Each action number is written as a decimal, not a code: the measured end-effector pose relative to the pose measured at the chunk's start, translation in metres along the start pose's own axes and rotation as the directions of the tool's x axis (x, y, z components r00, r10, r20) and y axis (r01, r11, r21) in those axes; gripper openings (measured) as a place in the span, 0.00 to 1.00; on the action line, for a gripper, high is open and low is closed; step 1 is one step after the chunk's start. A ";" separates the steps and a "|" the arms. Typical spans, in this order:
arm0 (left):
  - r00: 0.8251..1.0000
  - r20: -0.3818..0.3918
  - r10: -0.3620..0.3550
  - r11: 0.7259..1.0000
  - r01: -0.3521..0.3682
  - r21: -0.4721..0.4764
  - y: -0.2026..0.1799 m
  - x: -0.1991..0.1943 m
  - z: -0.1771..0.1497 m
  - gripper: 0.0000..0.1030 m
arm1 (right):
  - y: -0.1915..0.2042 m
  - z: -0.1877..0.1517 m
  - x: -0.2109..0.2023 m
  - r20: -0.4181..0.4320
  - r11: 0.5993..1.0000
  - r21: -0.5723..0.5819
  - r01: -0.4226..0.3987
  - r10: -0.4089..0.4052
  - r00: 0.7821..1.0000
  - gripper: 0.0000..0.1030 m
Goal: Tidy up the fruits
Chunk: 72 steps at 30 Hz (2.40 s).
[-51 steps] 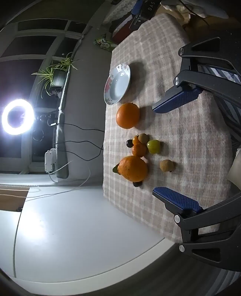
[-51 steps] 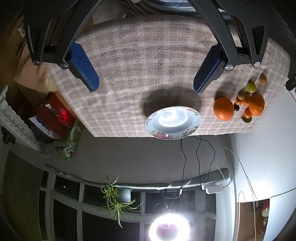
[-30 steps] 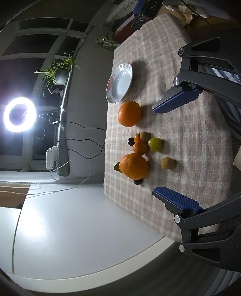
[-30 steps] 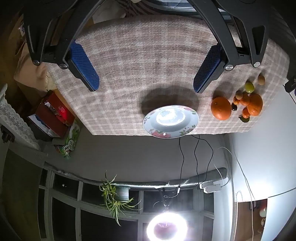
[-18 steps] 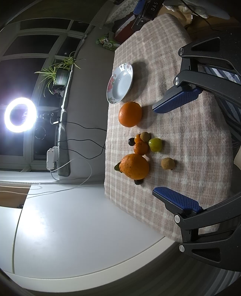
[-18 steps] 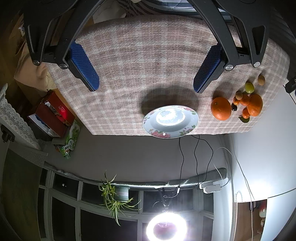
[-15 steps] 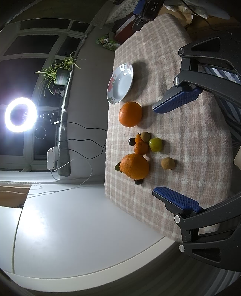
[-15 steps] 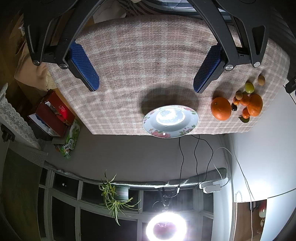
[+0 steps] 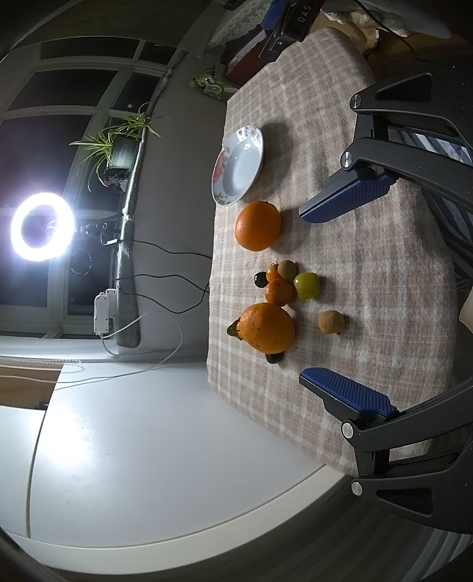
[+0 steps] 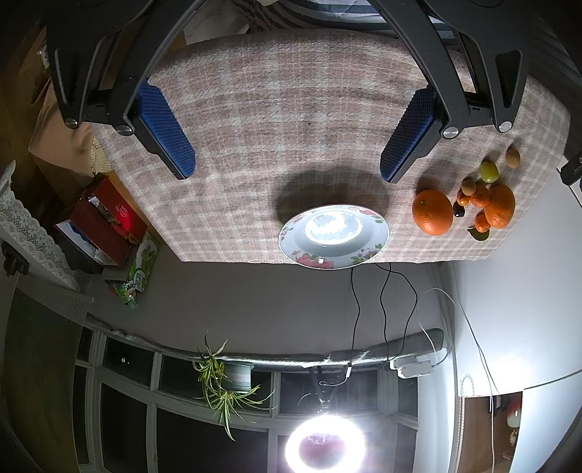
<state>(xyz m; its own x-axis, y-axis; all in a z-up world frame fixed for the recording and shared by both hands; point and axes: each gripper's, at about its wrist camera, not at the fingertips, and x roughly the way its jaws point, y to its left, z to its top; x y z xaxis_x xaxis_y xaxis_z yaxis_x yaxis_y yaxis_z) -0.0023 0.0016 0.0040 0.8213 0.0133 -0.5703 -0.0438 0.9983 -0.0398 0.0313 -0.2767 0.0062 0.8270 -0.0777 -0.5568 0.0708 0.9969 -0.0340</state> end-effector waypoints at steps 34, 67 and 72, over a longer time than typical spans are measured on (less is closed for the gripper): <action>1.000 -0.003 -0.012 1.000 0.012 -0.002 0.000 0.002 0.001 0.80 | 0.004 0.004 0.001 -0.003 1.000 -0.006 -0.002 0.002 1.000 1.00; 0.945 -0.090 -0.314 0.948 0.306 -0.086 -0.035 0.104 0.013 0.76 | 0.068 0.067 0.136 -0.267 0.793 -0.017 -0.609 0.584 0.767 1.00; 0.935 -0.098 -0.341 0.936 0.328 -0.128 -0.039 0.124 0.017 0.71 | 0.095 0.079 0.172 -0.358 0.740 -0.011 -0.673 0.625 0.694 0.91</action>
<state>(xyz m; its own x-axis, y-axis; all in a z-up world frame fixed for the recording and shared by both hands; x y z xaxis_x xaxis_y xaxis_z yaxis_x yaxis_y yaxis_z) 0.1114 -0.0348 -0.0512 0.7267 -0.3339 -0.6004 0.1555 0.9312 -0.3296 0.2241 -0.1959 -0.0269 0.4182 0.5732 -0.7046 -0.5101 0.7901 0.3400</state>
